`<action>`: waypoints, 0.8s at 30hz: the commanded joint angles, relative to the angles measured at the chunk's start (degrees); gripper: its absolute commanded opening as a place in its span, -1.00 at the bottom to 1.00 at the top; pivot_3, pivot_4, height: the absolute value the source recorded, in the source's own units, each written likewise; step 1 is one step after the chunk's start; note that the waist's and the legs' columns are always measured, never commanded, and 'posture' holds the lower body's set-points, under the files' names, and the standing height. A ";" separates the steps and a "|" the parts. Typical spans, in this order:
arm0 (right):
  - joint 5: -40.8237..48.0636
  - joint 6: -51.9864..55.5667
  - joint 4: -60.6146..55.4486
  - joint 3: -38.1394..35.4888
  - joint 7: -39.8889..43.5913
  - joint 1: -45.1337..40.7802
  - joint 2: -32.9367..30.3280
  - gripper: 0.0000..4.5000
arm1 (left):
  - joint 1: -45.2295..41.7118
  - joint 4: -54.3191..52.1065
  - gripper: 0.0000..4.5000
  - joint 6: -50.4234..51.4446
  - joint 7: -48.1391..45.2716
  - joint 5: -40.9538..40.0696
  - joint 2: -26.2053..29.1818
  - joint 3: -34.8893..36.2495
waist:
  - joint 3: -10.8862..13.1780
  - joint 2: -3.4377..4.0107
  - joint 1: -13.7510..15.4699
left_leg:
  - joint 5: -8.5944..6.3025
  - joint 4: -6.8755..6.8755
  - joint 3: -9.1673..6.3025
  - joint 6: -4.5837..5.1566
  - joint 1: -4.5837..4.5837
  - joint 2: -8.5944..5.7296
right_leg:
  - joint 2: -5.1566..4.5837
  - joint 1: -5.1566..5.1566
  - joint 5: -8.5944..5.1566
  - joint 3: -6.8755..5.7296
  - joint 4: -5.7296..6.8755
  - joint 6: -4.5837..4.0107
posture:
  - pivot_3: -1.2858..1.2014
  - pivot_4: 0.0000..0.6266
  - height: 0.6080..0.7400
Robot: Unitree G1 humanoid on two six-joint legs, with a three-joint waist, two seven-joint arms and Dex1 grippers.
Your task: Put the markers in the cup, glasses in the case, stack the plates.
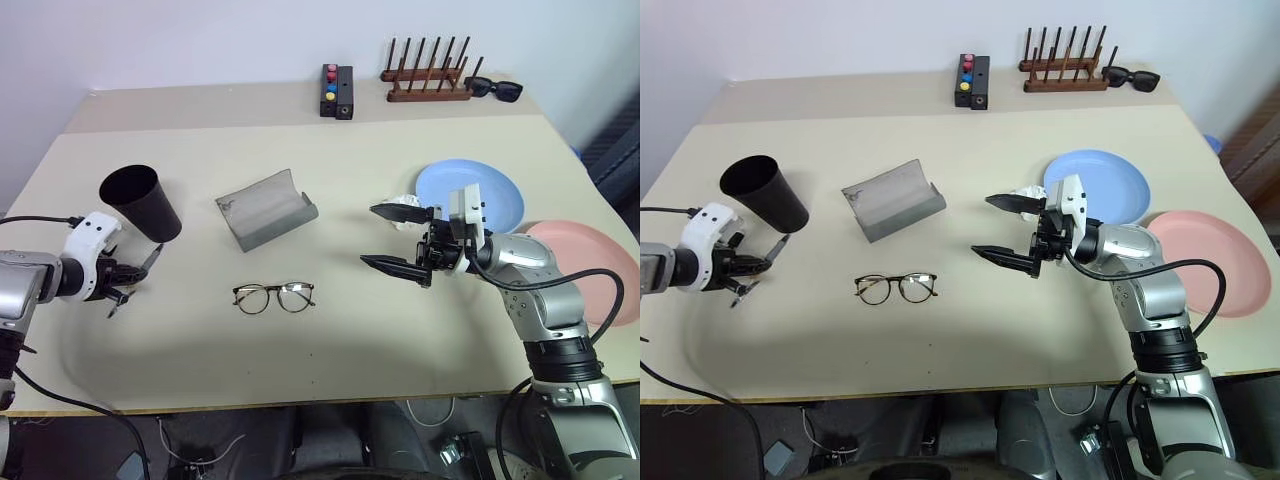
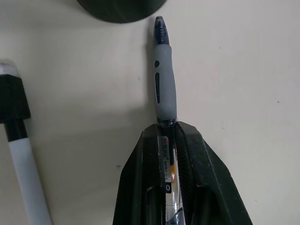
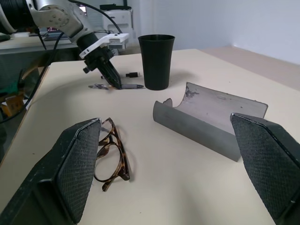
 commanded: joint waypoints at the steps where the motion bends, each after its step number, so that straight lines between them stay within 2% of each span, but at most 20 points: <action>1: 0.42 -0.76 -1.09 -0.43 -0.22 -1.23 0.56 1.00 | 2.11 -3.05 -0.96 1.90 0.08 -1.81 0.02 3.42 | 0.00 0.00 -0.05 | 0.00 0.00 0.00 0.00 0.00 0.01 | 0.00 -0.01 0.00 0.00 0.00 0.00 | 0.03 -0.52 1.00; 7: 0.12 -1.13 -0.09 -0.29 -0.22 -1.91 1.12 1.00 | 7.57 -11.93 -0.96 2.38 2.17 -4.81 -0.92 11.12 | 0.01 -0.01 0.02 | 0.00 0.00 0.00 0.00 0.00 0.01 | -0.01 -0.01 0.00 0.01 0.00 0.00 | 0.03 -0.52 1.00; 13: -0.44 -1.28 1.79 -0.12 -1.06 -3.91 2.04 1.00 | 14.21 -25.03 -0.96 -0.97 6.35 -9.25 -8.01 23.20 | 0.01 -0.01 0.12 | 0.00 0.01 0.00 0.00 0.00 0.02 | -0.03 0.02 0.00 0.01 -0.01 0.00 | 0.03 -0.52 1.00; 15: 0.05 0.37 1.72 -0.03 -1.72 -4.54 2.18 1.00 | 15.50 -29.90 -0.96 -3.89 9.01 -10.48 -12.07 27.47 | 0.01 -0.01 0.12 | 0.00 0.01 0.00 -0.01 0.00 0.03 | -0.02 0.02 0.00 0.01 -0.02 0.00 | 0.03 -0.52 1.00; 19: 0.38 2.08 1.28 0.53 -2.28 -5.46 2.99 1.00 | 16.22 -36.33 -0.96 -3.42 12.02 -14.24 -16.15 32.11 | -0.01 -0.06 0.16 | 0.01 0.04 -0.01 -0.02 0.00 0.04 | -0.02 0.03 0.00 0.00 -0.03 -0.01 | 0.03 -0.52 1.00; 24: -0.16 0.92 2.48 1.55 -2.11 -7.24 5.44 1.00 | 11.79 -36.14 -0.96 -2.83 17.83 -19.35 -19.99 36.31 | -0.02 -0.05 0.18 | 0.01 0.06 -0.01 -0.02 0.01 0.03 | -0.01 0.04 0.00 -0.01 -0.01 -0.01 | 0.03 -0.52 1.00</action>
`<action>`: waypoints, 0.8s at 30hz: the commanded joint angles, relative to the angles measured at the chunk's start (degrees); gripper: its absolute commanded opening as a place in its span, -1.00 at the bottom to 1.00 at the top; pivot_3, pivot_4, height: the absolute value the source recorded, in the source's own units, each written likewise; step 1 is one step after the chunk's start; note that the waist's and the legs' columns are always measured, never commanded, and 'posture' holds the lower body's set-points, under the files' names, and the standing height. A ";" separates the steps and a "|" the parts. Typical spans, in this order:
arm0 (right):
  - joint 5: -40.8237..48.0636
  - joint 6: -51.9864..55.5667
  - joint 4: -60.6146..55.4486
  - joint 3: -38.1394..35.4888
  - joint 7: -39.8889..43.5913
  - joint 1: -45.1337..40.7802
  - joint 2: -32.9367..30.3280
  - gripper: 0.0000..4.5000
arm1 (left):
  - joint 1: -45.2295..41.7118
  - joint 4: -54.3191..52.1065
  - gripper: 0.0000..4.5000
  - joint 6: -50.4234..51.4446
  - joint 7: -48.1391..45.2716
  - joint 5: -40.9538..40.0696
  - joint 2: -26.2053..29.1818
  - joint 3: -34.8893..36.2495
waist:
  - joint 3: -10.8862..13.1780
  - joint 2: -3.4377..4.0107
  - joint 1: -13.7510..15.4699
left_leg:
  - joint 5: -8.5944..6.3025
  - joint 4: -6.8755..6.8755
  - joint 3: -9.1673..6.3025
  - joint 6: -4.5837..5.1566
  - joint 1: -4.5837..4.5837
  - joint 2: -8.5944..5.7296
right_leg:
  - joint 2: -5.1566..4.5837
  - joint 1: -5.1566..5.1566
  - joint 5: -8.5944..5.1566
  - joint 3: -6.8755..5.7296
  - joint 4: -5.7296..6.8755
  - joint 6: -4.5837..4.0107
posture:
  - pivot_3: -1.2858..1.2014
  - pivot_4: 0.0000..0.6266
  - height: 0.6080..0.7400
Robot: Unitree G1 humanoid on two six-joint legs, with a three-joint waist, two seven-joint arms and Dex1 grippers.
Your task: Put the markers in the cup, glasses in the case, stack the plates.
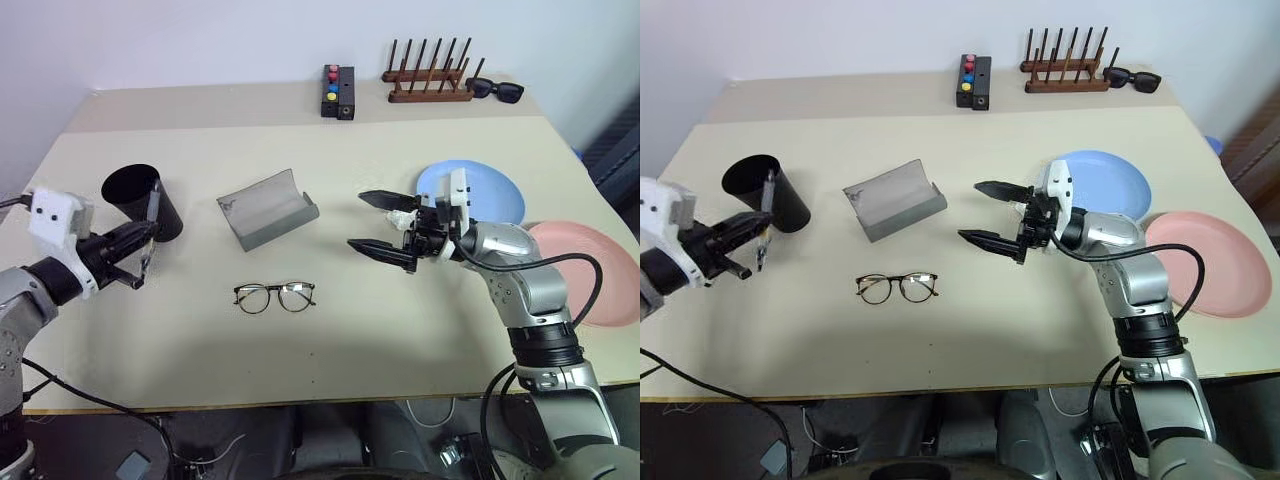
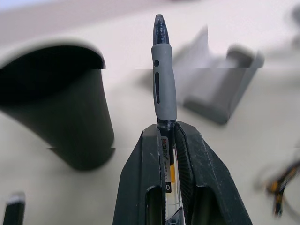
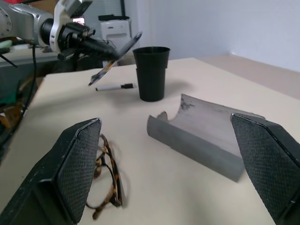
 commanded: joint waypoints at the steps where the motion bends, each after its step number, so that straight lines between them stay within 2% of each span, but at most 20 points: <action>1: 0.34 -1.71 0.42 0.05 0.31 -2.64 1.73 1.00 | -4.04 0.14 -0.96 -0.24 5.00 -3.44 -1.71 4.29 | 0.00 0.00 0.00 | 0.00 0.01 0.00 -0.01 0.00 0.00 | 0.00 0.01 0.00 0.00 0.00 0.00 | 0.03 -0.52 1.00; 9: 1.07 -4.92 3.82 -1.20 1.19 -3.24 4.06 1.00 | -11.18 5.58 -0.96 -8.19 15.97 -2.64 -8.91 4.51 | -0.02 -0.06 -0.04 | 0.01 0.08 -0.01 -0.01 0.00 -0.02 | 0.02 0.02 0.00 -0.03 0.01 0.01 | 0.03 -0.52 1.00; 14: 1.08 -5.53 3.48 -1.11 0.65 -2.16 4.84 1.00 | -14.24 7.23 -0.96 -13.47 19.09 -3.29 -12.06 3.52 | -0.03 -0.07 -0.06 | 0.01 0.09 0.00 -0.02 -0.01 -0.02 | 0.03 0.02 0.01 -0.03 0.02 0.01 | 0.03 -0.52 1.00; 21: 1.18 -5.15 2.26 -0.84 -0.51 -1.61 5.62 1.00 | -17.32 10.15 -0.96 -16.61 20.19 -4.10 -11.73 2.80 | -0.03 -0.08 -0.08 | 0.02 0.12 0.00 -0.03 0.00 -0.02 | 0.04 0.01 0.01 -0.03 0.04 0.01 | 0.03 -0.52 1.00; 24: 1.64 -4.64 1.60 -0.86 -0.94 -1.54 5.89 1.00 | -17.10 11.12 -0.96 -18.82 18.74 -2.62 -9.73 2.31 | -0.03 -0.08 -0.10 | 0.02 0.11 0.00 -0.03 0.00 -0.02 | 0.04 0.00 0.01 -0.03 0.04 0.01 | 0.03 -0.52 1.00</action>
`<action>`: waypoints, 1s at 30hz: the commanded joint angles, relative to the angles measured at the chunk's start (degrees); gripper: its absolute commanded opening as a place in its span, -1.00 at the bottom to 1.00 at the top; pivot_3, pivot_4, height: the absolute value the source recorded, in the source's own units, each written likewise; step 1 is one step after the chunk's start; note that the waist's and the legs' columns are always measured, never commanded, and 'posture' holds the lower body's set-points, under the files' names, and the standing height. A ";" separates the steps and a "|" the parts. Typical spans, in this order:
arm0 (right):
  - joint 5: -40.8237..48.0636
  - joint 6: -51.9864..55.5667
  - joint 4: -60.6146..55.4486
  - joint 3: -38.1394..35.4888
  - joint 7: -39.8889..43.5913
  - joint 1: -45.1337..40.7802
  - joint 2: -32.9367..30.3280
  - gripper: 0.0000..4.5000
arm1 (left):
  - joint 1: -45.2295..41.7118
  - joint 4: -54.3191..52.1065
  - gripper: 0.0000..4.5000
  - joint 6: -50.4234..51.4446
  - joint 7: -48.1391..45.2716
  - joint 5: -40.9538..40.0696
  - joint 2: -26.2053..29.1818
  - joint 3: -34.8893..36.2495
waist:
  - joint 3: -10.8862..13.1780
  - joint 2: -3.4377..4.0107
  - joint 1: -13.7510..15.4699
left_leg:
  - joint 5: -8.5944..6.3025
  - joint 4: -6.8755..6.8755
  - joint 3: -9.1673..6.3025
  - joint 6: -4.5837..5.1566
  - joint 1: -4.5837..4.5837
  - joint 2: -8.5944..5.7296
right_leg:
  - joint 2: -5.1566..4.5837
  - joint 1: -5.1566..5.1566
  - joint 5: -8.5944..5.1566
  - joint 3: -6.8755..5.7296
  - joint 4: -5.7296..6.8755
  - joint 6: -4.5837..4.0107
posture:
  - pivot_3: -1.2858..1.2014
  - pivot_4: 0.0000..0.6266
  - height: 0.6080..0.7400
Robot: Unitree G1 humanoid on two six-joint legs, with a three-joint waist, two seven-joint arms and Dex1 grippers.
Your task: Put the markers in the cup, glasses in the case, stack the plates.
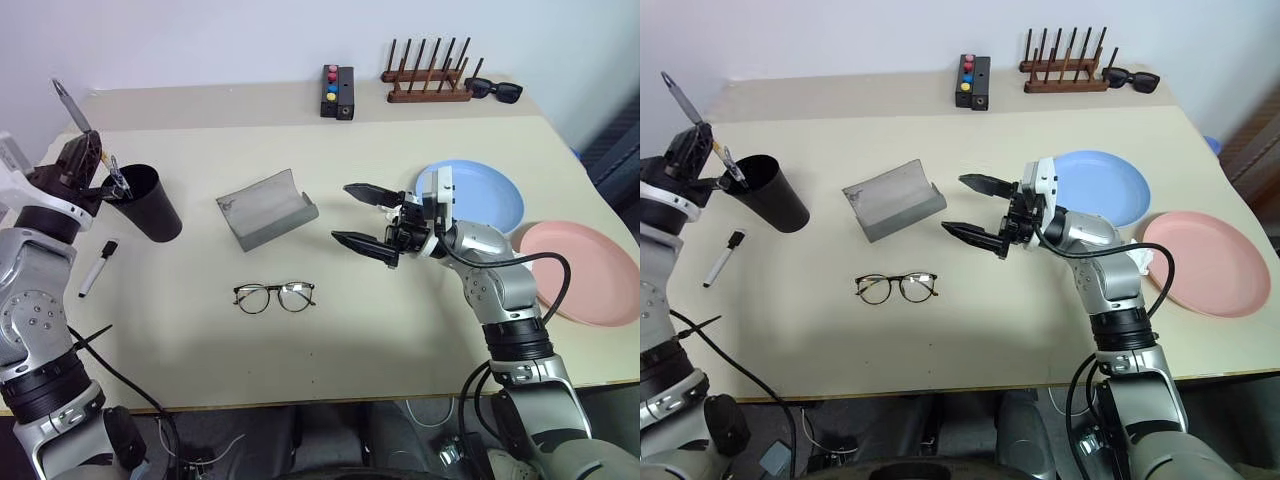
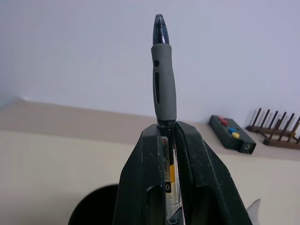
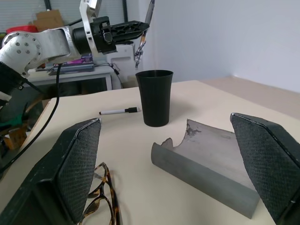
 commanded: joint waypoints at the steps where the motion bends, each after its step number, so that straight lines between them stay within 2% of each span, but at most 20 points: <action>1: 1.66 0.12 -2.87 -1.23 -0.59 0.19 0.60 1.00 | -0.32 0.39 -0.96 -3.94 -1.64 1.09 3.37 0.37 | 0.00 0.00 -0.02 | 0.00 0.00 0.00 0.00 0.00 0.00 | 0.01 0.00 0.00 0.00 0.00 0.00 | 0.03 -0.52 1.00; 10: 2.24 -0.06 -3.13 -1.33 -1.06 1.30 0.55 1.00 | 0.22 2.74 -0.96 -9.90 -2.91 4.29 7.30 -0.52 | 0.00 0.00 0.05 | 0.00 0.00 0.00 0.00 0.00 0.00 | 0.00 0.00 0.00 0.01 0.00 0.00 | 0.03 -0.52 1.00; 15: 2.17 -0.05 -3.58 -0.85 -1.39 1.86 0.83 1.00 | 1.60 3.83 -0.96 -15.25 -3.17 9.26 8.41 -2.18 | 0.00 0.00 0.01 | 0.00 -0.01 0.00 0.00 0.00 0.00 | 0.00 0.00 0.00 0.01 0.00 0.00 | 0.03 -0.52 1.00; 23: 2.23 -0.12 -3.51 -0.88 -1.40 1.85 0.68 1.00 | 1.33 6.16 -0.96 -21.31 -0.87 14.07 6.79 -4.34 | 0.00 0.00 0.03 | 0.00 -0.01 0.00 0.00 0.00 0.00 | 0.00 0.00 0.00 0.01 0.00 0.00 | 0.03 -0.52 1.00; 30: 1.90 -0.43 -3.02 -0.90 -1.18 1.53 0.40 1.00 | 0.92 12.20 -0.96 -26.62 0.34 16.77 3.73 -6.76 | 0.00 0.00 0.08 | 0.00 -0.01 0.00 0.00 0.00 0.00 | 0.00 0.00 0.00 0.00 0.00 0.00 | 0.03 -0.52 1.00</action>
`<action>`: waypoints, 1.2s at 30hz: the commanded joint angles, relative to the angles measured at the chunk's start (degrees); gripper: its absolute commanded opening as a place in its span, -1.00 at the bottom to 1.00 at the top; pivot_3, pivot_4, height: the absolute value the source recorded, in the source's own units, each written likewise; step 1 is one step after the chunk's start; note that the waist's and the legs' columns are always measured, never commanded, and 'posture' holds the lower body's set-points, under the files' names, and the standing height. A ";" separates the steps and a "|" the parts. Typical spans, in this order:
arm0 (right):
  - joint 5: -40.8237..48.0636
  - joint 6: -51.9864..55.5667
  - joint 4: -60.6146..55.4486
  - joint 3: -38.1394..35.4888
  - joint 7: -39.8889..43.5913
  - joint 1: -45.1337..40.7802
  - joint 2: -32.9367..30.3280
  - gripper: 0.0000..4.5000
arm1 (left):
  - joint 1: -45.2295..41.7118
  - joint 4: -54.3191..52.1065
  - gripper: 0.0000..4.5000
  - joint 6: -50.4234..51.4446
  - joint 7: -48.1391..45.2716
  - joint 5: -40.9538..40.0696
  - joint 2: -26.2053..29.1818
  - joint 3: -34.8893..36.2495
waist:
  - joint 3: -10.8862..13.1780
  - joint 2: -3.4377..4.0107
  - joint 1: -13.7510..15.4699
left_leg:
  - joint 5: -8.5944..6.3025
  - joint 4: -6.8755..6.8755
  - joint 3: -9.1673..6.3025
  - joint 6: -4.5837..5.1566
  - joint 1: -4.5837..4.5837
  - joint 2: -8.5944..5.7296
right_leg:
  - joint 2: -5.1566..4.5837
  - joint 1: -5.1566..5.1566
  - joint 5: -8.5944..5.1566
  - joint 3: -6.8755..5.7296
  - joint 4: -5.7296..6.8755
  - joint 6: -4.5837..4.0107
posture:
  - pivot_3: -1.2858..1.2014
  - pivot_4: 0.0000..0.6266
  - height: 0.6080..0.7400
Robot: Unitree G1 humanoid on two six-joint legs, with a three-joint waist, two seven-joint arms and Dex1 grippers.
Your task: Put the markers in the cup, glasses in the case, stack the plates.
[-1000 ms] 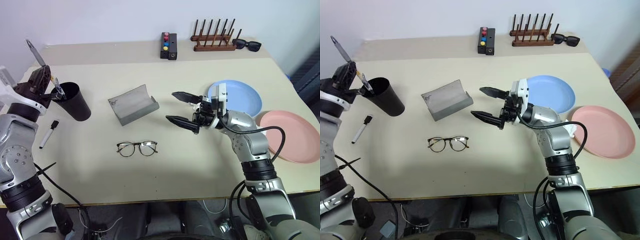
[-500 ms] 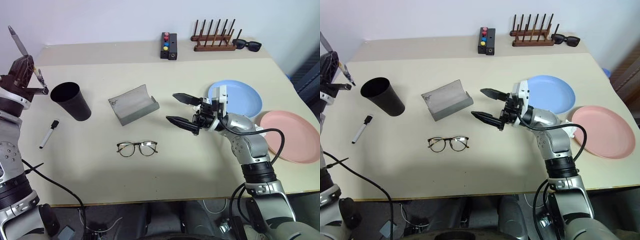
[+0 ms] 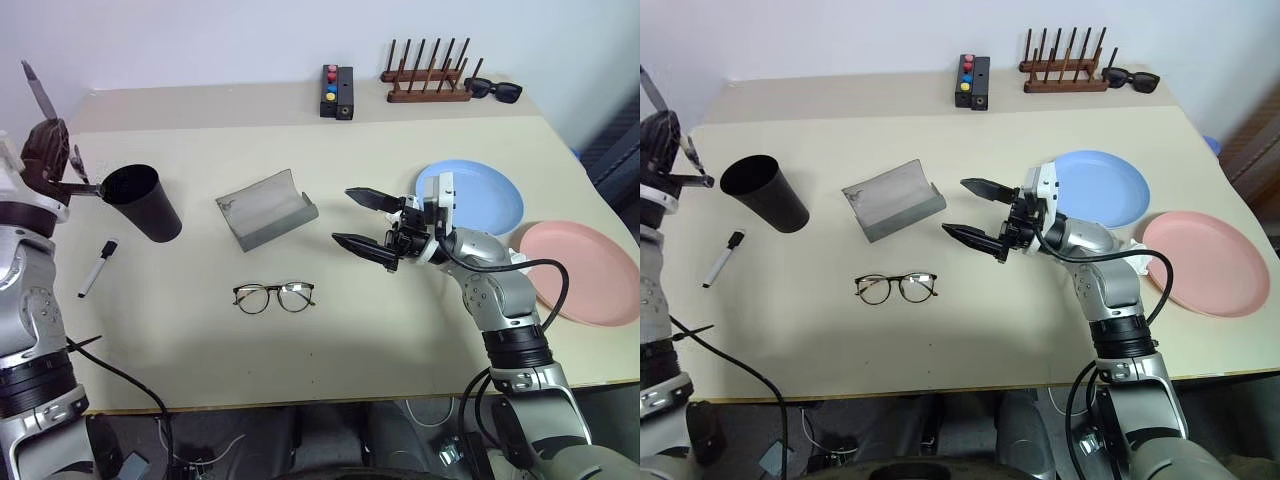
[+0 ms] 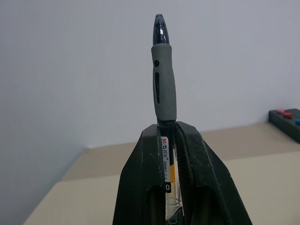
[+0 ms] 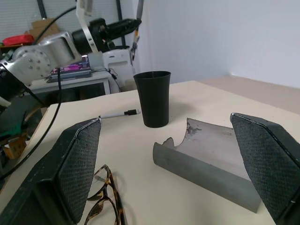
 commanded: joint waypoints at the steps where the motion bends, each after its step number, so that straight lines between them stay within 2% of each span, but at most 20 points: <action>1: 0.48 -0.84 -1.86 -0.96 0.24 -0.73 0.05 1.00 | -1.29 2.77 -0.96 -4.04 0.89 1.66 -0.83 -0.91 | 0.00 0.00 0.04 | 0.00 0.01 0.00 0.00 0.00 0.00 | 0.00 0.01 0.00 0.00 0.00 0.00 | 0.03 -0.52 1.00; 8: 0.47 -0.69 -2.33 -1.10 -0.11 -0.68 -0.26 1.00 | -4.37 7.84 -0.96 -7.45 1.51 2.79 -2.42 -3.48 | -0.02 -0.03 -0.02 | 0.00 0.01 -0.01 0.00 0.00 -0.01 | 0.00 0.00 0.00 -0.01 0.01 0.00 | 0.03 -0.52 1.00; 22: 0.65 -0.31 -3.60 -1.33 -1.24 -0.05 -0.69 1.00 | -4.94 8.62 -0.96 -7.55 0.89 2.46 -2.42 -5.54 | -0.02 -0.03 -0.08 | 0.00 0.00 -0.01 0.00 0.00 -0.01 | 0.00 -0.02 0.00 -0.01 0.01 0.00 | 0.03 -0.52 1.00; 23: 0.65 -0.31 -3.61 -1.32 -1.27 -0.05 -0.71 1.00 | -4.91 8.59 -0.60 -7.50 0.89 2.42 -2.41 -5.58 | -0.02 -0.03 -0.05 | 0.00 0.00 -0.01 0.00 -0.01 -0.01 | 0.00 -0.02 0.00 -0.01 0.01 0.00 | 0.03 -0.52 1.00; 24: 0.65 -0.32 -3.54 -1.32 -1.27 -0.09 -0.73 1.00 | -4.90 8.58 -0.46 -7.46 0.92 2.42 -2.39 -5.62 | -0.02 -0.03 -0.03 | 0.00 0.01 -0.01 0.00 0.00 -0.01 | 0.00 -0.01 0.00 -0.01 0.01 0.01 | 0.03 -0.52 1.00; 30: 0.59 -0.15 -3.73 -1.12 -1.49 -0.32 -0.67 1.00 | -4.83 8.05 0.88 -6.58 1.00 1.53 -2.76 -5.54 | -0.02 -0.03 -0.07 | 0.00 0.01 -0.01 0.00 0.00 -0.01 | 0.00 -0.01 0.00 -0.01 0.02 0.01 | 0.03 -0.52 1.00; 31: 0.59 -0.10 -3.77 -1.10 -1.57 -0.35 -0.64 1.00 | -4.72 7.57 0.98 -6.19 0.97 1.15 -2.87 -5.49 | -0.02 -0.03 -0.07 | 0.00 0.01 -0.01 0.00 0.00 -0.01 | 0.00 -0.01 0.00 -0.01 0.01 0.01 | 0.03 -0.52 1.00; 36: 0.39 -0.13 -3.44 -0.94 -1.69 -0.74 -0.38 1.00 | -5.20 5.43 0.98 -3.94 1.49 -1.26 -2.95 -4.29 | -0.02 -0.03 -0.06 | 0.00 0.01 -0.01 0.00 -0.01 -0.01 | 0.00 -0.01 0.00 -0.01 0.01 0.01 | 0.03 -0.52 1.00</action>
